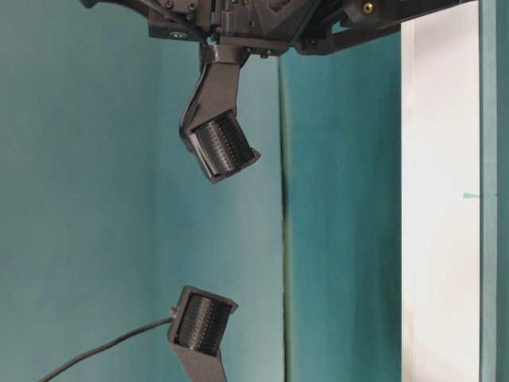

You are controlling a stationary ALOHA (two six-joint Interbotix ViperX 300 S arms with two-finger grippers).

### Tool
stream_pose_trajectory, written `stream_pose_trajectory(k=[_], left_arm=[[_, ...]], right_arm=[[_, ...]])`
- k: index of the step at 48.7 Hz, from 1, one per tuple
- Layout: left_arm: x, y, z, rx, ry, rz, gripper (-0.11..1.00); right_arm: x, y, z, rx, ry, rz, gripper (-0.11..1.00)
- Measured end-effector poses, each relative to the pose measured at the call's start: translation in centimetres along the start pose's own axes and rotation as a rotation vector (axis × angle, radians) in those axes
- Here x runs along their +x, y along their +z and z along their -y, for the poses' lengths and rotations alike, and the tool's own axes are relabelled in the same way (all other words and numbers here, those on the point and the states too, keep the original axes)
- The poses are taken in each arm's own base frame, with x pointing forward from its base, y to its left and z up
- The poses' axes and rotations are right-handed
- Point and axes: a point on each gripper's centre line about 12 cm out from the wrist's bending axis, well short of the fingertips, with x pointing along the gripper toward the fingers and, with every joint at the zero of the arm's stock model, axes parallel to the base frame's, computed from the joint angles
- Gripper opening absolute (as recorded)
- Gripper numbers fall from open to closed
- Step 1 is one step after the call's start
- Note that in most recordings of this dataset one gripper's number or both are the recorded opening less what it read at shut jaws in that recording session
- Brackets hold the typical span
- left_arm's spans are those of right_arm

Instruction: Lift a wooden board with both hands.

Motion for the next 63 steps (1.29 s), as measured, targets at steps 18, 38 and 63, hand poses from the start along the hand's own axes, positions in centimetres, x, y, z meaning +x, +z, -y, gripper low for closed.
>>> stream_pose_trajectory(k=[18,38,63], left_arm=[[-2.3,0.5,0.6,0.021,-0.016,0.066,0.99],[-11.9,1.0,0.9,0.116,-0.057,0.344,0.98],[-19.1,-1.5,0.3,0.102,-0.110,0.685,0.98]], right_arm=[[-2.6,0.5,-0.3,-0.006,0.012,0.089,0.89],[-10.7,0.1,-0.7,-0.022,0.043,0.317,0.89],[-18.4,-2.9,-0.6,-0.043,0.068,0.621,0.89]])
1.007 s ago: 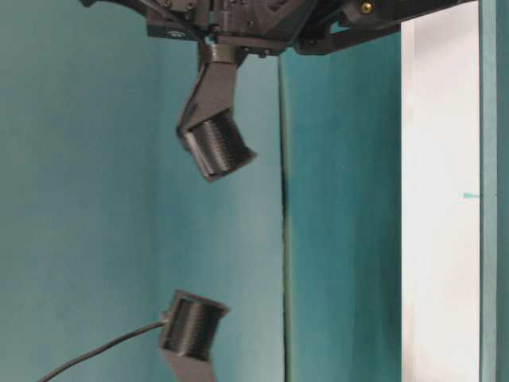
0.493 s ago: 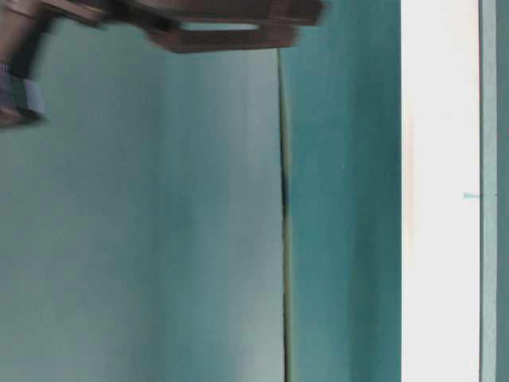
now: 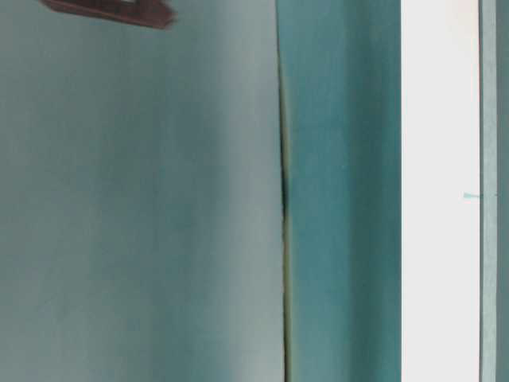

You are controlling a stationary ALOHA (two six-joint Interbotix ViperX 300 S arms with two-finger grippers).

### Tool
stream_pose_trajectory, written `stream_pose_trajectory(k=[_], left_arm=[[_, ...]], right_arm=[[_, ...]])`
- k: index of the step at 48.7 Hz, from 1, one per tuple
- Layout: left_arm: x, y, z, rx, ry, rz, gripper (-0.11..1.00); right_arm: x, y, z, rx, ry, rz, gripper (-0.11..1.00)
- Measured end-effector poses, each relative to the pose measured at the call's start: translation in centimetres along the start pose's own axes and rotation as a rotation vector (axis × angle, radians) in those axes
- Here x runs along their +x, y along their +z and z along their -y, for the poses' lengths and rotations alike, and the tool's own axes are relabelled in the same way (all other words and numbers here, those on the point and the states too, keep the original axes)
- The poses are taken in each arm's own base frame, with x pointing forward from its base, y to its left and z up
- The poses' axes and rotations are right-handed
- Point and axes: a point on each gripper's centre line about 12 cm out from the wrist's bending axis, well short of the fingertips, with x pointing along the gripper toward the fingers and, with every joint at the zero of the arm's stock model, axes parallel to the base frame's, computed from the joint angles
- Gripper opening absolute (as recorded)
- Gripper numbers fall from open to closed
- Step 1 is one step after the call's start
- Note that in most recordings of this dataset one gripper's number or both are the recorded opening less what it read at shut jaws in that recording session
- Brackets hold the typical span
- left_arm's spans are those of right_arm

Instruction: Lift a wooden board with both hands.

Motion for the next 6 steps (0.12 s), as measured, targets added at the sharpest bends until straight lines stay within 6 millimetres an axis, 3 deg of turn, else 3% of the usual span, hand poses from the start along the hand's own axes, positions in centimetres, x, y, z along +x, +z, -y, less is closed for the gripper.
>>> stream_pose_trajectory(k=[6], left_arm=[[-1.1,0.9,0.1,0.000,-0.009,0.093,0.98]], right_arm=[[-1.8,-0.4,0.0,-0.001,0.011,0.116,0.88]])
